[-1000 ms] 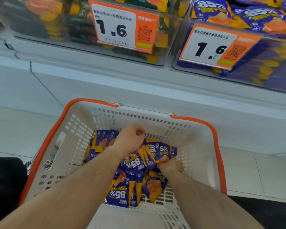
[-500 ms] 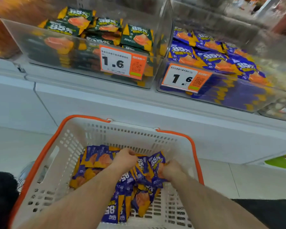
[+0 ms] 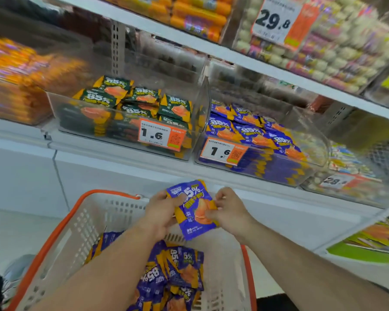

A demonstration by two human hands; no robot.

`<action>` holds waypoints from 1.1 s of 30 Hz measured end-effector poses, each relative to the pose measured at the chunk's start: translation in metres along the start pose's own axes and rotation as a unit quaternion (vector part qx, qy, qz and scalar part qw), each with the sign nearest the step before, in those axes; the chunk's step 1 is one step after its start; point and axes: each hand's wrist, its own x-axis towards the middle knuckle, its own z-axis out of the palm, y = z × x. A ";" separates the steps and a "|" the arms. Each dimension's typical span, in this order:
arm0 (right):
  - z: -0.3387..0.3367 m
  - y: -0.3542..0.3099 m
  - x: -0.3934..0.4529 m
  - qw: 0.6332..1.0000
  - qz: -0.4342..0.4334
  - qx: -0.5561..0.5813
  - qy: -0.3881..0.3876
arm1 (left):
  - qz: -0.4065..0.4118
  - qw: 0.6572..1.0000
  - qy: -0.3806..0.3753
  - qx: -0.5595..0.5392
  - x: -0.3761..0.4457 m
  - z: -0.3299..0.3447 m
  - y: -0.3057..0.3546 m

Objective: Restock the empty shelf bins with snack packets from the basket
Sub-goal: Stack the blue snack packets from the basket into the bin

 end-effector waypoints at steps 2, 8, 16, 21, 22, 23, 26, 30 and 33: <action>-0.007 -0.021 -0.007 0.999 -0.041 0.018 0.016 | 0.047 0.999 -0.012 -0.002 -0.011 0.010 0.021; -0.039 -0.069 -0.031 0.986 -0.114 0.113 0.035 | 0.163 0.986 -0.034 0.014 -0.047 0.044 0.076; -0.114 -0.138 0.026 0.974 -0.121 0.140 0.128 | 0.525 0.724 0.115 0.432 -0.025 0.064 0.140; -0.111 -0.169 0.091 0.975 -0.082 0.103 0.176 | 0.394 0.675 0.091 0.617 0.021 0.078 0.171; -0.109 -0.175 0.103 0.976 -0.077 0.094 0.180 | 0.406 0.654 0.104 0.630 0.024 0.078 0.170; -0.106 -0.179 0.114 0.977 -0.071 0.083 0.182 | 0.424 0.629 0.120 0.641 0.025 0.077 0.167; -0.100 -0.184 0.146 0.978 -0.059 0.037 0.195 | 0.480 0.583 0.163 0.635 0.026 0.074 0.159; -0.096 -0.176 0.175 0.983 -0.057 -0.083 0.153 | 0.515 0.567 0.178 0.617 0.033 0.073 0.154; -0.097 -0.166 0.191 0.968 -0.069 -0.209 0.121 | 0.547 0.554 0.191 0.599 0.036 0.073 0.148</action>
